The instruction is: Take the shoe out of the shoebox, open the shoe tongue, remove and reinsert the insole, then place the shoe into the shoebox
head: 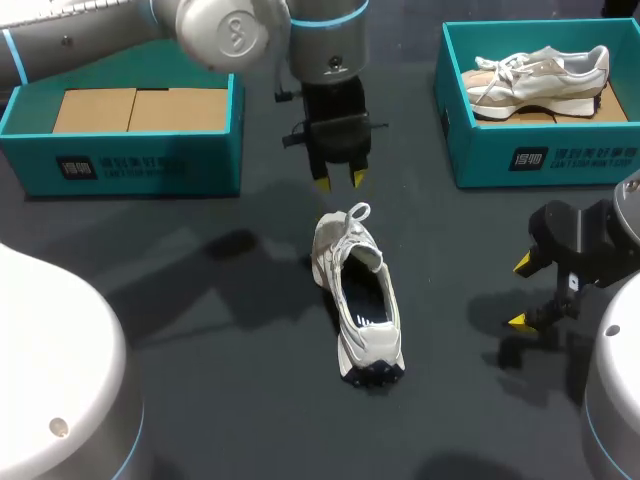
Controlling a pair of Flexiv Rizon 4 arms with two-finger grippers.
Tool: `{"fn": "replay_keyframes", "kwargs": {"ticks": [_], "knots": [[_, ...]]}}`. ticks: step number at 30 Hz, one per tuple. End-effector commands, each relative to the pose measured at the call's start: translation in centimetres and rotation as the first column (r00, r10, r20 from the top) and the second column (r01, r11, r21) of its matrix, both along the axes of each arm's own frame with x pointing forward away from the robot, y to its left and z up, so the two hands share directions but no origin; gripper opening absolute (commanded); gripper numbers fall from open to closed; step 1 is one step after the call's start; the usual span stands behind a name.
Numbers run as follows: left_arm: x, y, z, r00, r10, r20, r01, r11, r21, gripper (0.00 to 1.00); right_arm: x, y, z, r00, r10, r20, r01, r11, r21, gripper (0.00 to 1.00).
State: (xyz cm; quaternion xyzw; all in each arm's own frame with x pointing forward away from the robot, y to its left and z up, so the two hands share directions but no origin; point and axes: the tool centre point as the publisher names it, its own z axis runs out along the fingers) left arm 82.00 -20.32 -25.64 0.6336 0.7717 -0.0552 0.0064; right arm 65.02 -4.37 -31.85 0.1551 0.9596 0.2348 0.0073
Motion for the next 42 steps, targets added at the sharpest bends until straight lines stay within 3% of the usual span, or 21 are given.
{"fn": "replay_keyframes", "kwargs": {"ticks": [1, 8, 13, 29, 37, 42], "knots": [[-0.8, -0.1, -0.1, 1.0, -0.008, 0.003, 0.008, 1.0, -0.004, 0.38, -0.2, 0.0, 0.1, 1.0, -0.002, 0.002, 0.002, 1.0, -0.003, 1.0], [-2.7, -0.9, -1.4, 0.999, -0.016, -0.036, 0.016, 1.0, -0.016, 0.32, -0.2, 0.0, 0.1, 1.0, -0.002, 0.002, 0.002, 1.0, -0.003, 1.0], [-5.0, -1.6, -2.6, 0.999, -0.01, -0.053, 0.008, 0.999, -0.033, 0.25, -0.2, 0.0, 0.1, 1.0, -0.002, 0.002, 0.002, 1.0, -0.003, 1.0], [-9.8, -2.0, -6.8, 0.982, -0.042, -0.185, 0.041, 0.999, -0.007, 0.27, -0.2, 0.0, 0.1, 1.0, -0.002, 0.002, 0.002, 1.0, -0.003, 1.0], [-9.8, -2.0, -4.7, 0.99, -0.048, -0.135, 0.043, 0.998, -0.037, 0.27, -0.2, 0.0, 0.1, 1.0, -0.002, 0.002, 0.002, 1.0, -0.003, 1.0], [-10.5, -2.7, -6.2, 0.989, -0.052, -0.141, 0.048, 0.998, -0.031, 0.27, -0.2, 0.0, 0.1, 1.0, -0.002, 0.002, 0.002, 1.0, -0.003, 1.0]]}}
